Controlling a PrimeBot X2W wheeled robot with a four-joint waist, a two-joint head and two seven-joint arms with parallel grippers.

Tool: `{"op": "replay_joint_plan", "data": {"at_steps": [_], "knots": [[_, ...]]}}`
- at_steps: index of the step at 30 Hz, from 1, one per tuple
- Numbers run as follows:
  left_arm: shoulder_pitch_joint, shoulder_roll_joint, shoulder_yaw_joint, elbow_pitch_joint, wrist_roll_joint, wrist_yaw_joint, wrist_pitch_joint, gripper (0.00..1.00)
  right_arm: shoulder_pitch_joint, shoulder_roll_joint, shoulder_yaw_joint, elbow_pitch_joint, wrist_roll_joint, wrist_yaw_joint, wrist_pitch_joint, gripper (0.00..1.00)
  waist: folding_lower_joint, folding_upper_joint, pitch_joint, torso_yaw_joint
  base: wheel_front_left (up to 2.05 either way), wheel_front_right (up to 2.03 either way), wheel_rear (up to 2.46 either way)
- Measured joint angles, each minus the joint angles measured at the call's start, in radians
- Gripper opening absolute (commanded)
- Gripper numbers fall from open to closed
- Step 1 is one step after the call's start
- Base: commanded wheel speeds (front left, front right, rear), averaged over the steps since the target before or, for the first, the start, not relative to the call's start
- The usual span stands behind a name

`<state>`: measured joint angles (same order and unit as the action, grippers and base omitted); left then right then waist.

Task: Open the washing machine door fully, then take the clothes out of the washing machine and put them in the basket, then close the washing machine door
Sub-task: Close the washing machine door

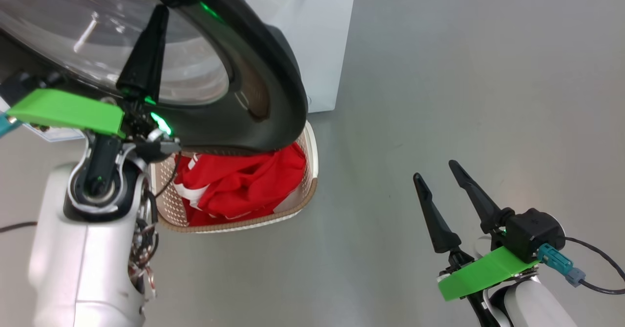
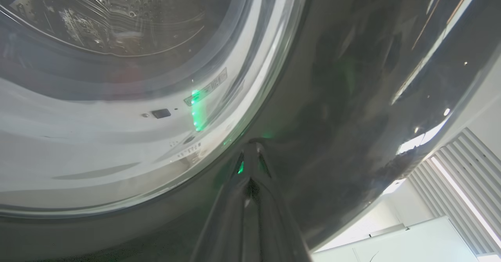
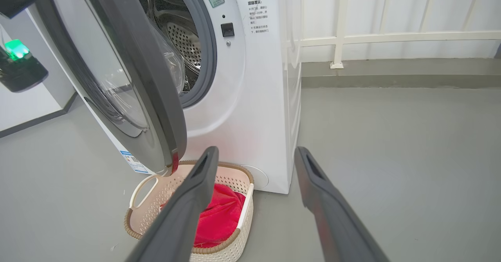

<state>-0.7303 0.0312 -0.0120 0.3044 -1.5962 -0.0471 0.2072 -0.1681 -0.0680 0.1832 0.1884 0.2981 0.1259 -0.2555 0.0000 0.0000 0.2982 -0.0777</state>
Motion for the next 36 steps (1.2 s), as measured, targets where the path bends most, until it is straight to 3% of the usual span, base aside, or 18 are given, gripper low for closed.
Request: {"op": "replay_joint_plan", "data": {"at_steps": [25,36], "knots": [[-0.245,-0.001,0.003,0.189,-0.008,-0.045,-0.047,0.00,-0.060,0.004,0.029,0.002,0.000,0.000,0.000,1.00,0.0000,0.0000,0.096,-0.029,0.00,0.00,0.00],[-0.248,-0.002,0.003,0.233,-0.001,-0.061,-0.057,0.00,-0.069,0.005,0.021,0.012,0.001,0.000,0.000,1.00,0.0000,0.0000,0.080,-0.034,0.00,0.00,0.00]]}}
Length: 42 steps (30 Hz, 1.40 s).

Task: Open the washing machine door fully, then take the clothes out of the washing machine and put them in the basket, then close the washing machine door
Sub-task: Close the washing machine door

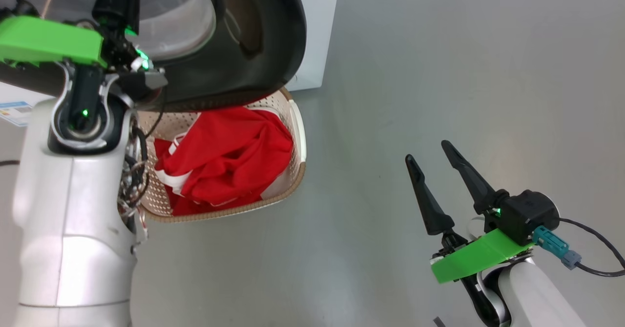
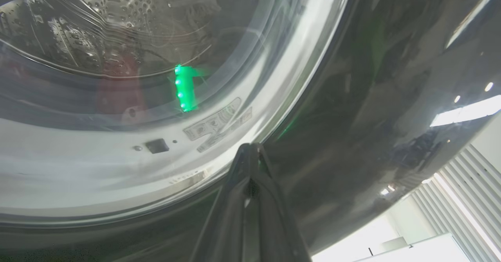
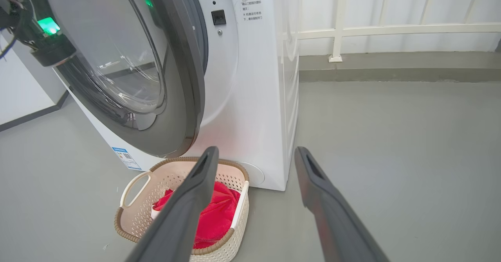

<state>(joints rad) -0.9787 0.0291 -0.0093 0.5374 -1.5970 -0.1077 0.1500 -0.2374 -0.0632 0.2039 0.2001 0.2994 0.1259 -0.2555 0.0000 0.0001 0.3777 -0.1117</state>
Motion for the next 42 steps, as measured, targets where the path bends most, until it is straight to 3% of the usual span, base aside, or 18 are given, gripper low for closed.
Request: {"op": "replay_joint_plan", "data": {"at_steps": [1,2,3,4,11,21,25,33,42], "knots": [[0.008,0.000,0.001,0.000,0.001,-0.004,-0.002,0.00,0.000,0.000,-0.002,0.001,0.000,0.000,0.000,1.00,0.0000,0.0000,-0.006,0.001,0.00,0.00,0.00],[0.018,0.000,0.001,-0.001,0.005,-0.008,-0.003,0.33,0.001,0.000,-0.004,0.002,0.000,0.000,0.000,1.00,0.0000,0.0000,-0.012,0.003,0.00,0.00,0.00],[0.031,0.002,0.001,-0.002,0.005,-0.008,-0.004,0.72,0.001,0.000,-0.007,0.003,0.000,0.000,0.000,1.00,0.0000,0.0000,-0.019,0.005,0.00,0.00,0.00],[0.047,0.004,0.001,-0.002,0.008,-0.009,-0.011,1.00,0.002,0.000,-0.010,0.005,0.002,0.000,0.000,1.00,0.0000,0.0000,-0.026,0.007,0.00,0.00,0.00],[0.178,0.036,-0.006,-0.040,0.047,-0.009,-0.022,1.00,0.012,0.000,-0.030,0.006,0.006,0.000,0.000,1.00,0.0000,-0.0001,-0.074,0.027,0.00,0.00,0.00],[0.430,0.093,-0.040,-0.203,0.172,-0.016,-0.110,1.00,0.054,0.001,-0.089,0.029,-0.013,0.000,0.000,1.00,0.0000,0.0000,-0.170,0.070,0.00,0.00,0.00],[0.529,0.149,-0.061,-0.259,0.300,-0.016,-0.184,1.00,0.063,0.007,-0.117,0.035,-0.029,0.000,0.000,1.00,0.0000,0.0000,-0.211,0.081,0.00,0.00,0.00],[0.724,0.213,-0.098,-0.362,0.567,0.054,-0.354,1.00,0.113,0.012,-0.133,0.036,-0.053,0.000,0.000,1.00,0.0000,0.0000,-0.291,0.083,0.00,0.00,0.00],[0.926,0.255,-0.108,-0.505,0.807,0.127,-0.399,1.00,0.191,0.014,-0.134,0.018,-0.053,0.000,0.000,1.00,0.0000,0.0000,-0.371,0.067,0.00,0.00,0.00]]}}
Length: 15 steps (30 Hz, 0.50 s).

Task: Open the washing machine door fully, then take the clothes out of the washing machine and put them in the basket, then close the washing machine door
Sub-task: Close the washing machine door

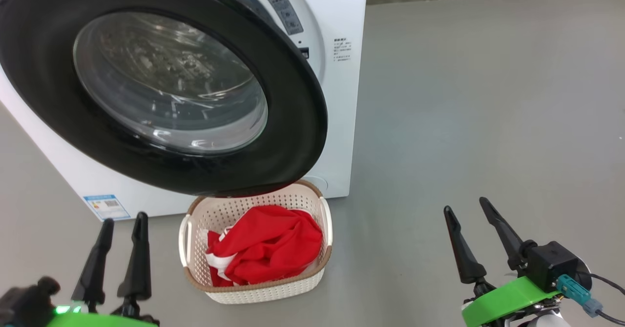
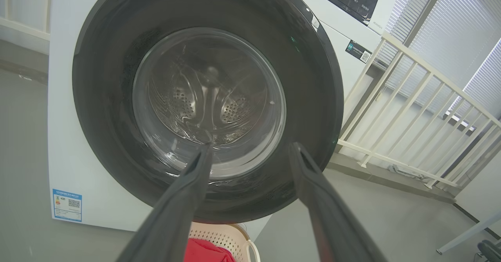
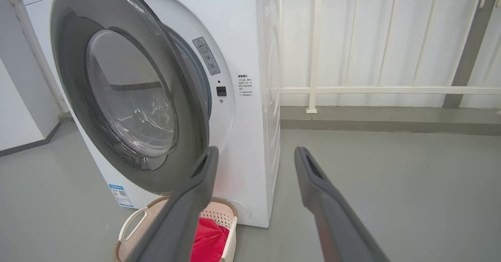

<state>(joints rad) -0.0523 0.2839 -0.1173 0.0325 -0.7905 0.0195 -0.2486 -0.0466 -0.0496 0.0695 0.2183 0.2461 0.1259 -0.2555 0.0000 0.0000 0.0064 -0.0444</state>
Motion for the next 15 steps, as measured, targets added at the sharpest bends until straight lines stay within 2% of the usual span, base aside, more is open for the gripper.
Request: {"op": "replay_joint_plan", "data": {"at_steps": [9,15], "knots": [[0.130,-0.021,0.021,-0.070,0.196,0.053,-0.001,1.00,0.055,0.003,-0.037,-0.050,0.000,0.000,0.000,1.00,-0.0001,0.0000,-0.034,0.002,0.00,0.00,0.00],[0.160,-0.047,0.039,-0.074,0.303,0.064,-0.001,1.00,0.095,0.006,-0.059,-0.078,0.000,0.000,0.000,1.00,0.0000,0.0000,-0.048,0.017,0.00,0.00,0.00]]}}
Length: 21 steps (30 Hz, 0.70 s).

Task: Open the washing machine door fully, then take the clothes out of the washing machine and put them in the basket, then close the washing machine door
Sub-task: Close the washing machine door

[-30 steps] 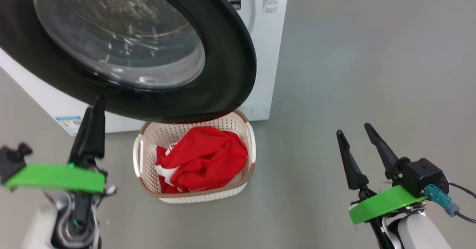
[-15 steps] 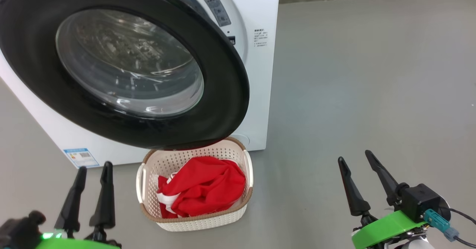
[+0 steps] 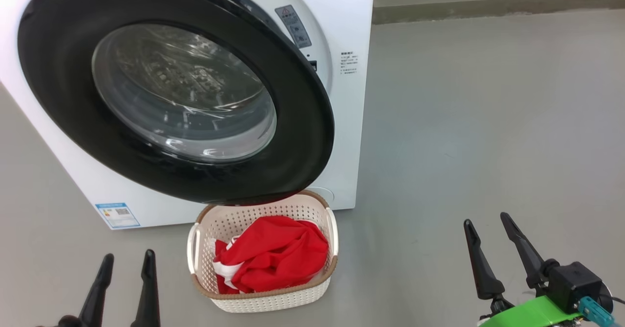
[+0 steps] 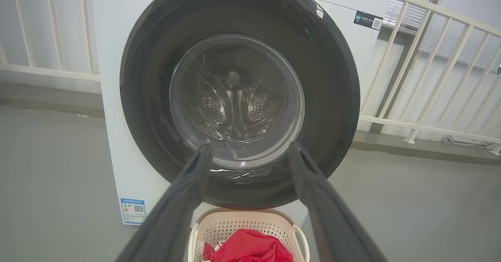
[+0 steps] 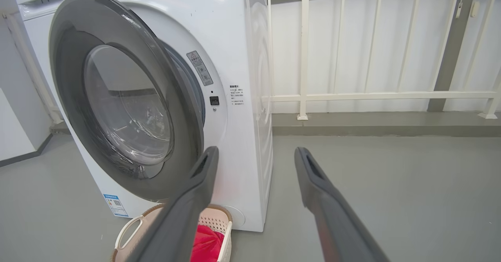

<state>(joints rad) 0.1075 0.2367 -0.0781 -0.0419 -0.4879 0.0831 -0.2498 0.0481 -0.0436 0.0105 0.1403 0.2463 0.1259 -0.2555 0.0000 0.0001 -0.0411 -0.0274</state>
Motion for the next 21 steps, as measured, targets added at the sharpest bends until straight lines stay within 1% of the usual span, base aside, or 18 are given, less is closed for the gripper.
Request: {"op": "replay_joint_plan", "data": {"at_steps": [6,8,16,21], "knots": [[0.022,-0.021,0.028,-0.001,0.058,-0.006,0.000,1.00,0.017,0.002,-0.002,-0.014,0.000,0.000,0.000,1.00,0.0000,0.0000,-0.009,0.010,0.00,0.00,0.00],[0.022,-0.031,0.034,0.001,0.065,-0.020,0.000,1.00,0.018,0.002,-0.001,-0.016,0.000,0.000,0.000,1.00,0.0000,0.0000,-0.009,0.012,0.00,0.00,0.00],[0.022,-0.046,0.047,0.025,0.103,-0.050,-0.003,1.00,0.031,0.002,0.005,-0.016,-0.003,0.000,0.000,1.00,0.0000,0.0000,-0.004,0.017,0.00,0.00,0.00],[0.021,-0.067,0.049,0.032,0.115,-0.068,-0.003,1.00,0.030,0.002,0.006,-0.009,-0.010,0.000,0.000,1.00,0.0000,0.0000,0.004,0.024,0.00,0.00,0.00]]}}
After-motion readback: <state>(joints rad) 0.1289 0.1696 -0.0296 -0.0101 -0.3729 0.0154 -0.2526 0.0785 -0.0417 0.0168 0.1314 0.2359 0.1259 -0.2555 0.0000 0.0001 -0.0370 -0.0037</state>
